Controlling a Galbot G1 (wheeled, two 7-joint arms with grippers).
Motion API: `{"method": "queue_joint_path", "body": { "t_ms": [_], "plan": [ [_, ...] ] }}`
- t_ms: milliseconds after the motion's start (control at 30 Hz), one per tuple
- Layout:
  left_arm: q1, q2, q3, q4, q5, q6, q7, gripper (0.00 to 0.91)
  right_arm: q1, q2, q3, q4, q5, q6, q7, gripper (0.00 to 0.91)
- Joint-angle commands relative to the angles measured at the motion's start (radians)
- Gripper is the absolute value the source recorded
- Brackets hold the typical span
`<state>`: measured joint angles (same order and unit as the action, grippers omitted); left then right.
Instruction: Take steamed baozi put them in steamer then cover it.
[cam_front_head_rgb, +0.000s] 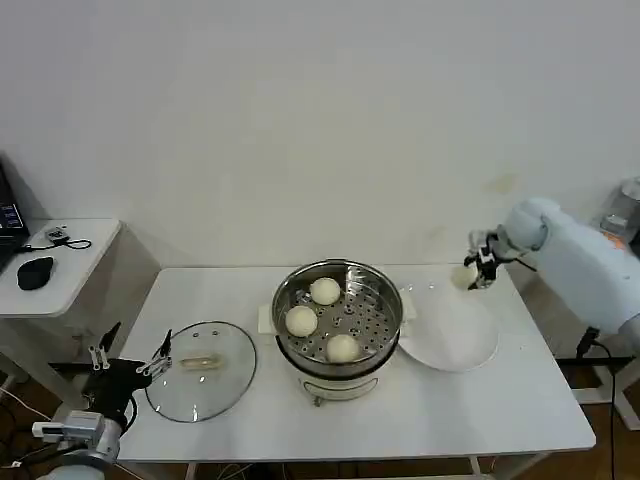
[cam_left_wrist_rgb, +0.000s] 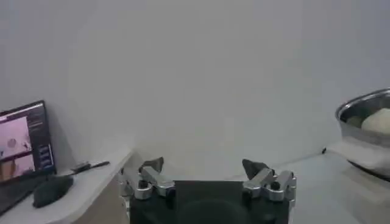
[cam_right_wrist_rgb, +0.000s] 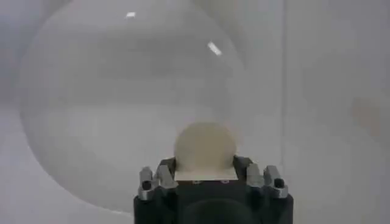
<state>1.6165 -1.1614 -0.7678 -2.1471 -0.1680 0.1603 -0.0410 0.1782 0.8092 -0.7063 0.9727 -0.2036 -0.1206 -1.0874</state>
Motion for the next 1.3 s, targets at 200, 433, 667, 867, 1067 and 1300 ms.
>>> {"method": "queue_joint_path", "body": {
  "t_ms": [200, 433, 667, 867, 1067, 1300],
  "plan": [
    [-0.007, 0.006, 0.004, -0.021, 0.004, 0.008, -0.002, 0.907, 0.51, -0.152, -0.488, 0.571, 0.509, -0.249, 0.081, 0.665],
    [-0.011, 0.001, 0.004, -0.026, 0.002, 0.008, -0.001, 0.907, 0.596, -0.018, -0.593, 0.677, 0.712, -0.403, 0.19, 0.665],
    [-0.009, -0.008, -0.007, -0.027, 0.003, 0.006, -0.001, 0.907, 0.54, 0.054, -0.62, 0.68, 0.82, -0.507, 0.278, 0.665],
    [-0.012, -0.011, -0.015, -0.028, 0.001, 0.005, -0.001, 0.907, 0.489, 0.075, -0.648, 0.678, 0.872, -0.554, 0.317, 0.665],
    [-0.012, -0.014, -0.015, -0.028, 0.0, 0.004, -0.001, 0.907, 0.43, 0.072, -0.645, 0.641, 0.817, -0.563, 0.313, 0.665],
    [-0.013, -0.013, -0.015, -0.027, -0.001, 0.003, -0.001, 0.907, 0.366, 0.067, -0.612, 0.554, 0.757, -0.554, 0.296, 0.665]
  ]
}}
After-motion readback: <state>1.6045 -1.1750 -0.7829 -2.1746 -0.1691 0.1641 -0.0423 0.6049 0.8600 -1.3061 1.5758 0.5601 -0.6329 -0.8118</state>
